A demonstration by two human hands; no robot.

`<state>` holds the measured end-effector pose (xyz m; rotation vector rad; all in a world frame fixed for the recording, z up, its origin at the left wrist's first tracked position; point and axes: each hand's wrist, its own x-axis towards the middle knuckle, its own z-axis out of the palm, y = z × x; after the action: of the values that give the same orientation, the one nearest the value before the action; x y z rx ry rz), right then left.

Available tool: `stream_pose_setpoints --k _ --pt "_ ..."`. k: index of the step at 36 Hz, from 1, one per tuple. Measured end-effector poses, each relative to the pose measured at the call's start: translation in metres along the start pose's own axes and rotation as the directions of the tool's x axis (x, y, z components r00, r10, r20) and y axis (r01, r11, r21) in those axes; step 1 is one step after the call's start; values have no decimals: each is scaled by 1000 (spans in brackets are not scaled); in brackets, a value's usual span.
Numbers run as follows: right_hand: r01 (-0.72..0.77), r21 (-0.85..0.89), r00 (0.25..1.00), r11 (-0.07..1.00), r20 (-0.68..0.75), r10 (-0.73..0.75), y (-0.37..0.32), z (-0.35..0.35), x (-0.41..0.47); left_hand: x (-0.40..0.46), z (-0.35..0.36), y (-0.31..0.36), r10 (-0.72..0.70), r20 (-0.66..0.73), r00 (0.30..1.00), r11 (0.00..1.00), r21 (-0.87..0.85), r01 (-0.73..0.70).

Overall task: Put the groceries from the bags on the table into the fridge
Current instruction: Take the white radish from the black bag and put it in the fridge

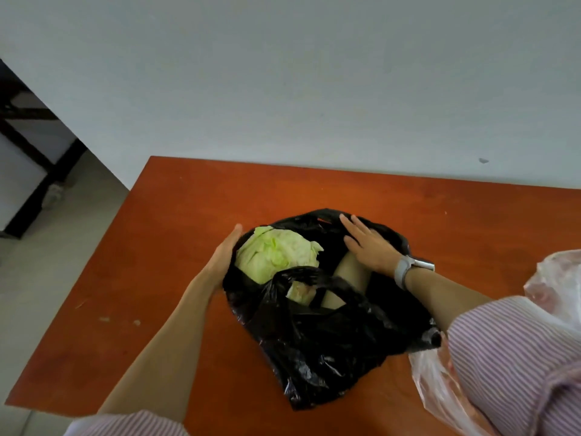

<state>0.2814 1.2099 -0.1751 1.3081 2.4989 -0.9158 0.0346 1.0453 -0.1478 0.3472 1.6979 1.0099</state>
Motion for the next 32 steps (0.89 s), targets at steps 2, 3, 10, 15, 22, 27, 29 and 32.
stream_pose_setpoints --k 2,3,10,15,22,27,29,32 --pt "-25 -29 997 999 67 27 6 10 3 4 -2 -9 -52 -19 998 995 -87 50" --pt "-31 -36 996 999 81 33 7 13 1 6 -2 -12 -51 -56 997 996 -72 47" --pt "120 58 991 991 -65 -116 5 3 -29 -19 13 -2 527 -384 758 787 556 -266" --pt "225 -105 930 969 -273 -246 11 -4 -52 -64 56 10 707 48 706 524 636 -567" --pt "224 -508 874 832 -273 -402 19 -12 -70 -80 102 -4 547 492 678 -21 818 -575" --pt "156 -617 961 771 -87 -264 39 1 -69 -85 123 -38 338 602 724 -157 794 -587" --pt "136 -599 982 789 -25 -189 45 7 -66 -89 126 -59 226 605 763 -130 795 -592" --pt "93 -547 989 832 -45 -140 53 15 -56 -95 122 -88 196 602 774 -169 798 -578"
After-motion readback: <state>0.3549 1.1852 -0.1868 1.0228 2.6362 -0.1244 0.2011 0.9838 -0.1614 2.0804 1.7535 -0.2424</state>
